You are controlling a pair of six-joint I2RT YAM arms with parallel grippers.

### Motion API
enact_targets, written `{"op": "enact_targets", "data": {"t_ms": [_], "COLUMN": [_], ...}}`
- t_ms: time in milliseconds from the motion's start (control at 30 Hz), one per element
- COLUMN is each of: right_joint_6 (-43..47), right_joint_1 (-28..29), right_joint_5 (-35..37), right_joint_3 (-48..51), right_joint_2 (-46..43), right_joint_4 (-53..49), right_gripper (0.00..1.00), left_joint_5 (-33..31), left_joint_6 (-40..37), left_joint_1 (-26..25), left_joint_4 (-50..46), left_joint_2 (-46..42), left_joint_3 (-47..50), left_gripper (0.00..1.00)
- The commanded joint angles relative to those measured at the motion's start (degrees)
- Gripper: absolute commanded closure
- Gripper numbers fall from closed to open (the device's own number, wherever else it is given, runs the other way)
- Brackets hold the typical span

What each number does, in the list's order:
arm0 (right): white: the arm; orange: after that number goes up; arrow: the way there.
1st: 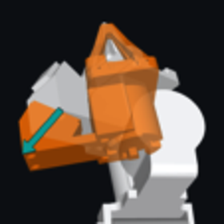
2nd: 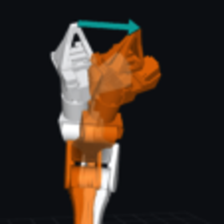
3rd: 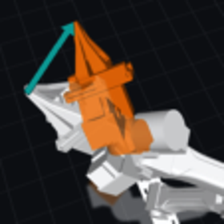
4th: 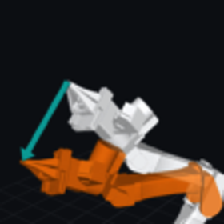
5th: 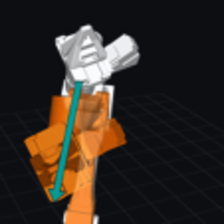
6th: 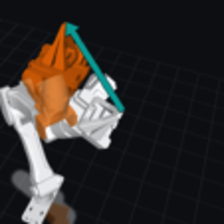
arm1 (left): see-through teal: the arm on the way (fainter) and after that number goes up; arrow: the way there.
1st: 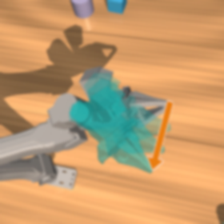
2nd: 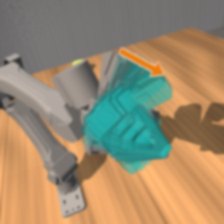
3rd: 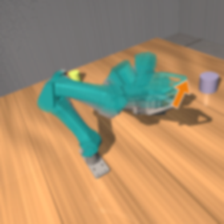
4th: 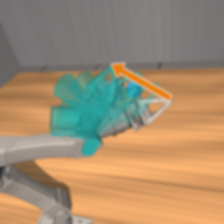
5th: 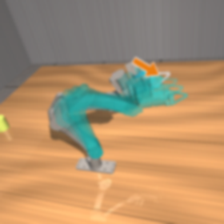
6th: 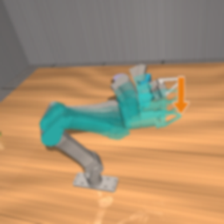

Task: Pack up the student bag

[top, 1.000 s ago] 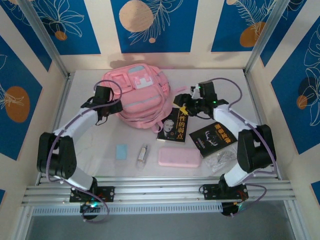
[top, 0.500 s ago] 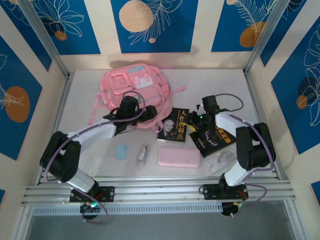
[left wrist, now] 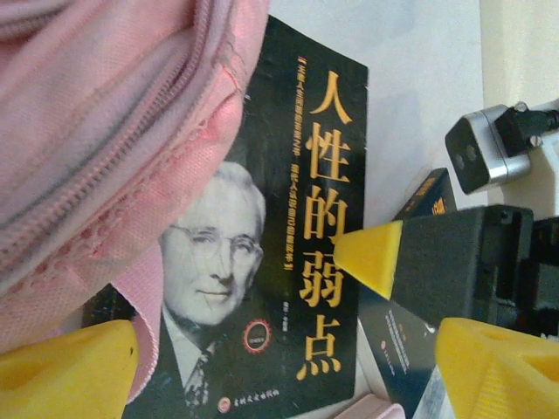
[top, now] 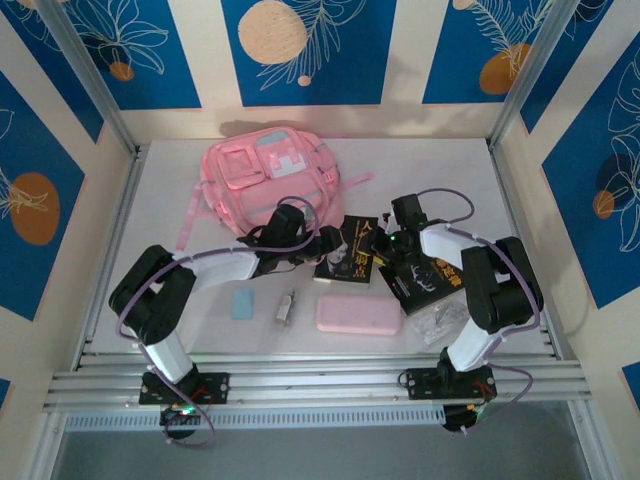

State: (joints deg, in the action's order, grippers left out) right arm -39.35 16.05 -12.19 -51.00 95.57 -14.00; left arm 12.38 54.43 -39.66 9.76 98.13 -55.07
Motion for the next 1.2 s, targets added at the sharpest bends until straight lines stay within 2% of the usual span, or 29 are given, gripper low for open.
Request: {"op": "enact_targets", "data": {"t_ms": [0, 233, 333, 433, 667, 800, 1000, 1167], "right_joint_6": [0.5, -0.5, -1.3, -1.6, -4.0, -4.9, -3.5, -1.6], "right_joint_1": [1.3, 1.5, 1.3, 1.3, 2.3, 2.8, 3.1, 3.9], "right_joint_5": [-1.7, -2.8, -2.5, -3.6, -14.0, -14.9, -15.7, -14.6], "right_joint_3": [-0.8, -2.2, -3.7, -3.7, -3.9, -4.0, -3.0, -2.3], "right_joint_2": [-2.7, -2.0, -0.9, -2.0, -0.1, 0.0, -1.8, 1.2], "right_joint_4": [0.1, 0.3, -1.7, -0.8, 8.0, 9.7, 12.1, 15.3], "right_gripper": [0.61, 0.71, 0.73, 0.67, 0.57, 0.55, 0.39, 0.34], "left_joint_5": [-4.8, -8.8, -10.0, -10.7, -9.2, -9.1, -8.6, -7.6], "left_joint_6": [-4.5, -10.4, -12.8, -14.7, -15.7, -14.8, -14.1, -13.1], "left_joint_1": [2.8, 7.3, 9.1, 11.0, 12.6, 12.6, 12.6, 12.6], "left_joint_4": [-2.7, -7.0, -8.2, -8.6, -9.6, -8.7, -8.2, -7.4], "left_joint_2": [1.4, 0.8, 0.8, 1.1, 2.1, 1.2, 0.4, -0.1], "left_joint_3": [-0.9, -0.3, -0.8, -1.5, -3.2, -1.8, -0.6, -0.3], "left_gripper": [0.11, 0.11, 0.11, 0.1, 0.1, 0.1, 0.1, 0.1]}}
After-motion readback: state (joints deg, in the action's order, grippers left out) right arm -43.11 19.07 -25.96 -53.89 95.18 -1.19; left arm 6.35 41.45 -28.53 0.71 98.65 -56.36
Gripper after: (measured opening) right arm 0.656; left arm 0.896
